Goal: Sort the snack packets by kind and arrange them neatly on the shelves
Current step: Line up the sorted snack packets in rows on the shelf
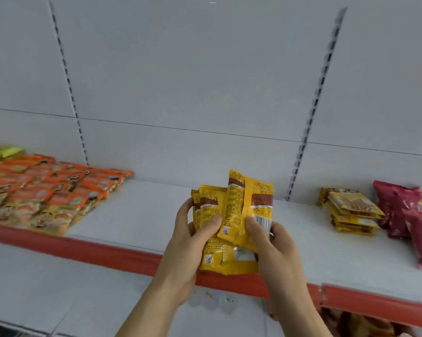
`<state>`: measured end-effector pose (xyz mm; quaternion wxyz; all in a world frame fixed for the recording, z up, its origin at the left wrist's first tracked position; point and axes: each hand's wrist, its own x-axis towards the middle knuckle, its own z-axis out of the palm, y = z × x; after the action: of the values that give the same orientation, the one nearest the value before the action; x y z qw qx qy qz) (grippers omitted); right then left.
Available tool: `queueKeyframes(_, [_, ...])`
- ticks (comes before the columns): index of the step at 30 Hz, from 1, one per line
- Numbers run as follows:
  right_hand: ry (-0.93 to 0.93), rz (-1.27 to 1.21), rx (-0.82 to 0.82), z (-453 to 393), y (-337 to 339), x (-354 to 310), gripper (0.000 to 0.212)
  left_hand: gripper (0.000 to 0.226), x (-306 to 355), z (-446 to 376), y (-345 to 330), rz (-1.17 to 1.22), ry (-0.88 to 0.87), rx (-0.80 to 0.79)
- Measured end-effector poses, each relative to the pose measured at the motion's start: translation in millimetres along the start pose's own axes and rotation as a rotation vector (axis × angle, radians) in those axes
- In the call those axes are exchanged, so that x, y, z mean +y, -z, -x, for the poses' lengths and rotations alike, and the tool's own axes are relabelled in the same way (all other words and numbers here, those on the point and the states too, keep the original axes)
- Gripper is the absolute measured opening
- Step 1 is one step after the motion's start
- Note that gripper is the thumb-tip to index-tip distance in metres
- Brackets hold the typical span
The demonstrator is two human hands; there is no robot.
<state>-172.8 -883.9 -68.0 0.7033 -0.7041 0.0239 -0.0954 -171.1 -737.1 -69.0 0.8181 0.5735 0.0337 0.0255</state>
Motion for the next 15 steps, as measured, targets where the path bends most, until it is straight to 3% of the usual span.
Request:
queueKeyframes(4, [0.108,0.033,0.142,10.9,-49.1,-7.4,0.012,0.064,13.8,-5.1,67.2,-0.151,-0.067,0.141])
queueKeyframes(7, [0.423,0.332,0.305,13.0,-76.8,-15.7,0.015,0.067,21.9,-15.1,98.5,-0.211,-0.122,0.226])
queueKeyframes(10, [0.75,0.665,0.185,15.8,-121.2,-0.6,0.029,0.056,32.7,-23.1,105.5,-0.161,-0.147,0.231])
queueKeyframes(12, [0.732,0.747,0.091,14.3,-140.4,13.0,0.044,0.051,37.6,-29.8,107.6,-0.105,-0.147,0.226])
queueKeyframes(15, [0.613,0.612,-0.002,-1.7,-145.9,13.9,0.043,0.049,40.5,-45.0,117.1,-0.077,-0.14,0.243])
